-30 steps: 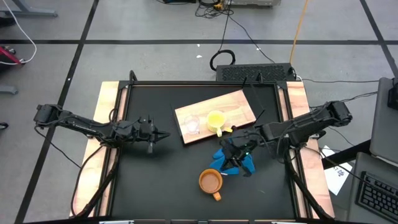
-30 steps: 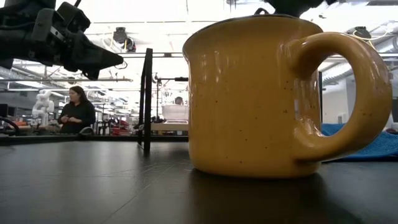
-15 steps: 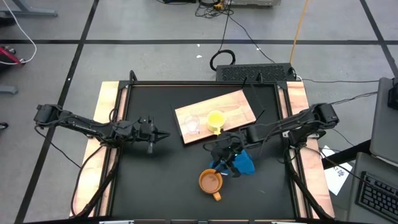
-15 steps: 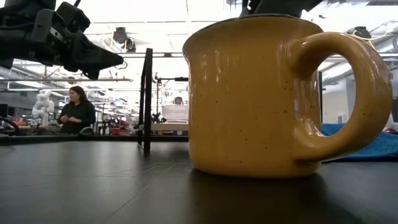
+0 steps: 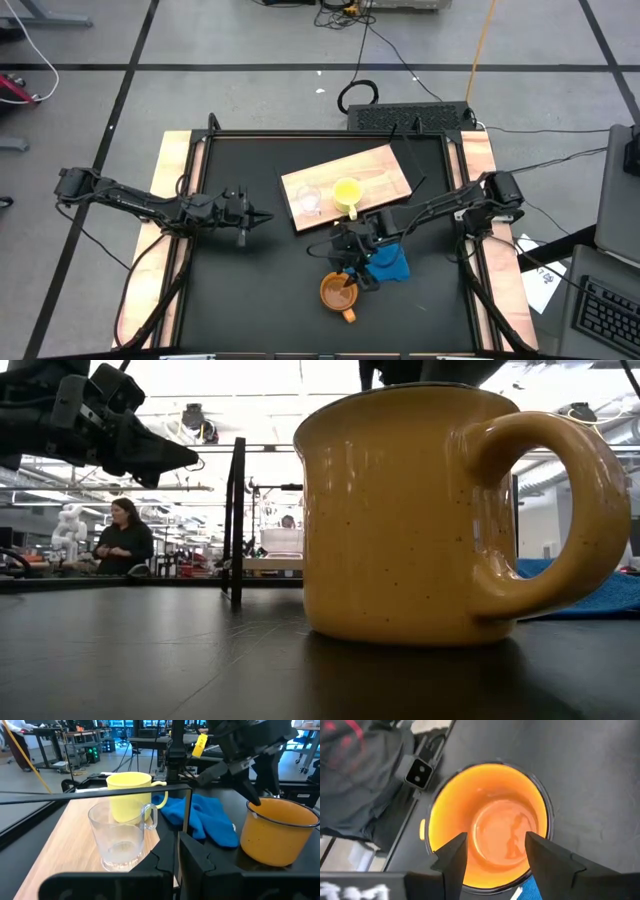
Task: Stack small to large cups/mugs on shelf
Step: Put the orange mug on the shelf
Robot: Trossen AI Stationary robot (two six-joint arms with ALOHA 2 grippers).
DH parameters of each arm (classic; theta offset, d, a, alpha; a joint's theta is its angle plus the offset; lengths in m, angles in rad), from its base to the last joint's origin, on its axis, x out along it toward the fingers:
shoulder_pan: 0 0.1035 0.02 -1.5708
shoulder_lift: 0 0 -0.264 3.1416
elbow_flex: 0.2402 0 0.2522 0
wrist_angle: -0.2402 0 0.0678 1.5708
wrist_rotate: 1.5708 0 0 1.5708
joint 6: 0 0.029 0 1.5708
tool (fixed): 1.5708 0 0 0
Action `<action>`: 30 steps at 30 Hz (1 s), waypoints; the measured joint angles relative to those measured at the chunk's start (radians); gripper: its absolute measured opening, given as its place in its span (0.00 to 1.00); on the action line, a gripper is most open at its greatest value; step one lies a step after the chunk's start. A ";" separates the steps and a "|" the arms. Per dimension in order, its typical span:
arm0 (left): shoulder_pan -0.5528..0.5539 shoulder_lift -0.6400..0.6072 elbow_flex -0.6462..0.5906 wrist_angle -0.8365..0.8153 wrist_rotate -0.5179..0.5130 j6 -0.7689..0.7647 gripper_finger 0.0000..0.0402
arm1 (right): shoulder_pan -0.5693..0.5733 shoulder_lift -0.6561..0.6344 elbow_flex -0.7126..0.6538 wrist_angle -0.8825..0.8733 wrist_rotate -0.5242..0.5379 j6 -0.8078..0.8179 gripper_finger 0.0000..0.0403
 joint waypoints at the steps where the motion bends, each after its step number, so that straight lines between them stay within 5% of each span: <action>1: 0.000 0.000 0.000 -0.003 0.000 -0.002 0.06 | 0.000 0.007 0.004 -0.009 0.000 -0.002 0.47; 30: 0.000 0.000 0.000 -0.026 0.000 -0.012 0.06 | -0.026 0.018 0.005 0.034 0.105 0.000 0.46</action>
